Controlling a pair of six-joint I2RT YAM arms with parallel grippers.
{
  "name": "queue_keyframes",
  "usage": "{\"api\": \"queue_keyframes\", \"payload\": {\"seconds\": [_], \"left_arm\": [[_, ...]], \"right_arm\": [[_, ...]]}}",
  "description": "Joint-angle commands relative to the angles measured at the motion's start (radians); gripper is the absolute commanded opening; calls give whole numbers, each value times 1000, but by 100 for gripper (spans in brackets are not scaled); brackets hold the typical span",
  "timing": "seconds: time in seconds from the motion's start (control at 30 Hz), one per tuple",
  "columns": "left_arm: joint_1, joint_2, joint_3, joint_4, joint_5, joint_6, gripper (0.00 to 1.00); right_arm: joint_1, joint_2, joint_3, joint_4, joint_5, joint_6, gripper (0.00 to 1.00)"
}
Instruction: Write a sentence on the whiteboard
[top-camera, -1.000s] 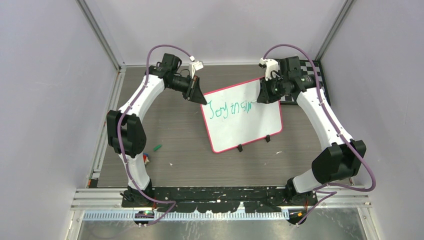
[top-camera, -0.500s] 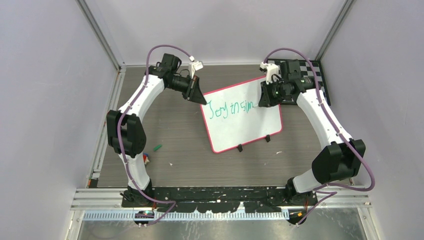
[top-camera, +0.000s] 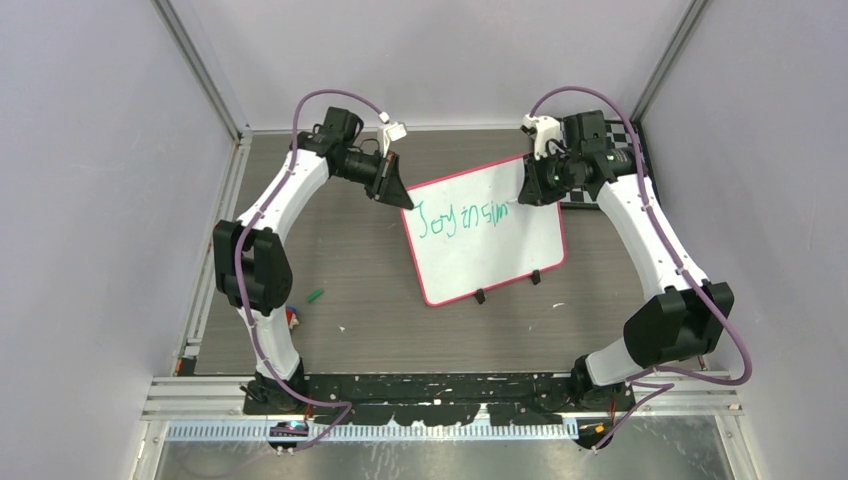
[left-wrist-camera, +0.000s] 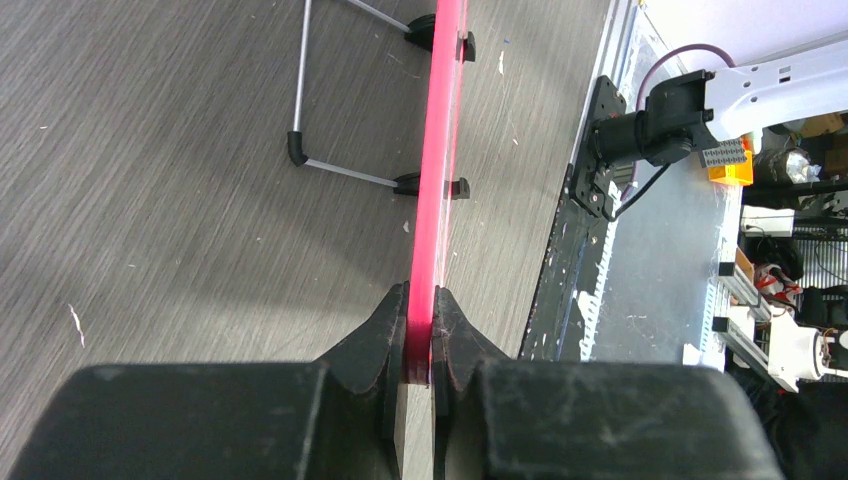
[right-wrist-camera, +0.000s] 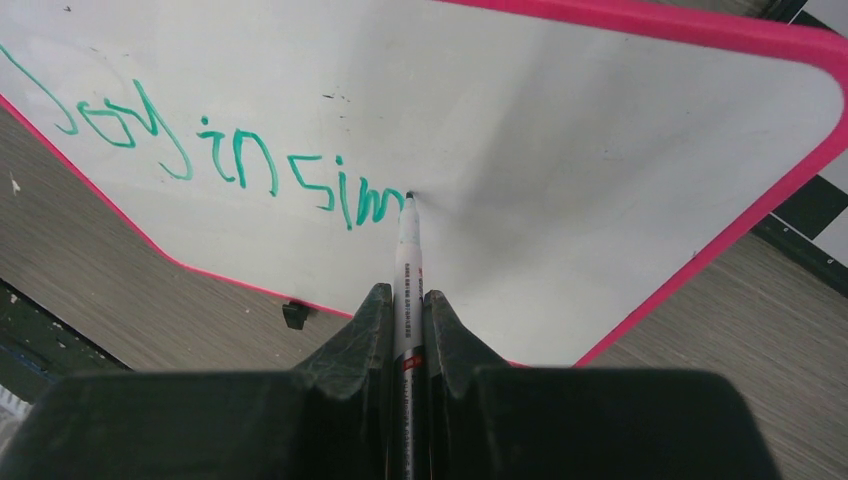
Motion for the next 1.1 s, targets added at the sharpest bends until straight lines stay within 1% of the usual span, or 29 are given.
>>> {"api": "queue_keyframes", "payload": {"seconds": [0.0,0.33,0.73,0.87,1.07], "left_arm": [[-14,-23,-11,16,-50,38,0],[-13,-24,-14,14,-53,43,0],[-13,-29,-20,16,-55,43,0],[-13,-31,-23,19,-56,43,0],[-13,-27,-23,20,-53,42,0]], "right_arm": [[-6,-12,50,31,-1,-2,0],[-5,19,46,40,27,-9,0],[-10,28,102,39,37,-1,0],[-9,27,82,37,33,-3,0],[-10,1,9,40,31,-7,0]]}}
